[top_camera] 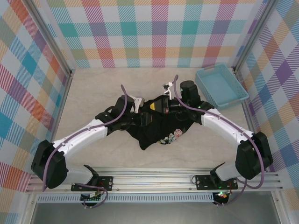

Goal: Fold the inside-out t-shirt

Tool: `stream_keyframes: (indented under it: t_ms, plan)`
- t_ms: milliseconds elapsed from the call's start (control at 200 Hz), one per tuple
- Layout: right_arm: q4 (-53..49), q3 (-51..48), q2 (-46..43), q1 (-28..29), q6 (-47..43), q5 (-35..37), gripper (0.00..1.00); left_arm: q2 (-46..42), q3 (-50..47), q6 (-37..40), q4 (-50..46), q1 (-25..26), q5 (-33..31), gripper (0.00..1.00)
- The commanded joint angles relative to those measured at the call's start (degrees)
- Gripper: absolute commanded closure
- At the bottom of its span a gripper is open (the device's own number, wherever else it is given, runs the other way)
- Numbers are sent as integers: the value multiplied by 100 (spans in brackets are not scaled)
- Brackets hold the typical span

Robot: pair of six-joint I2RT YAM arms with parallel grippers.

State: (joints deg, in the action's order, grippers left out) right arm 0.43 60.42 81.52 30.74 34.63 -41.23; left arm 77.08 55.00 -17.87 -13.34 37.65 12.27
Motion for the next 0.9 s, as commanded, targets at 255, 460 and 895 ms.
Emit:
stream_keyframes:
  t_ms: [255, 460, 895]
  plan:
    - [97, -134, -259, -155, -3, 0, 100, 433, 243, 232, 999, 33, 46, 88]
    - [-853, -72, -583, -339, -576, 1182, 100, -613, -161, 452, 393, -71, 209, 100]
    - [-1666, 228, -610, -350, -1314, 1920, 100, -1957, -436, 414, -128, -493, 832, 100]
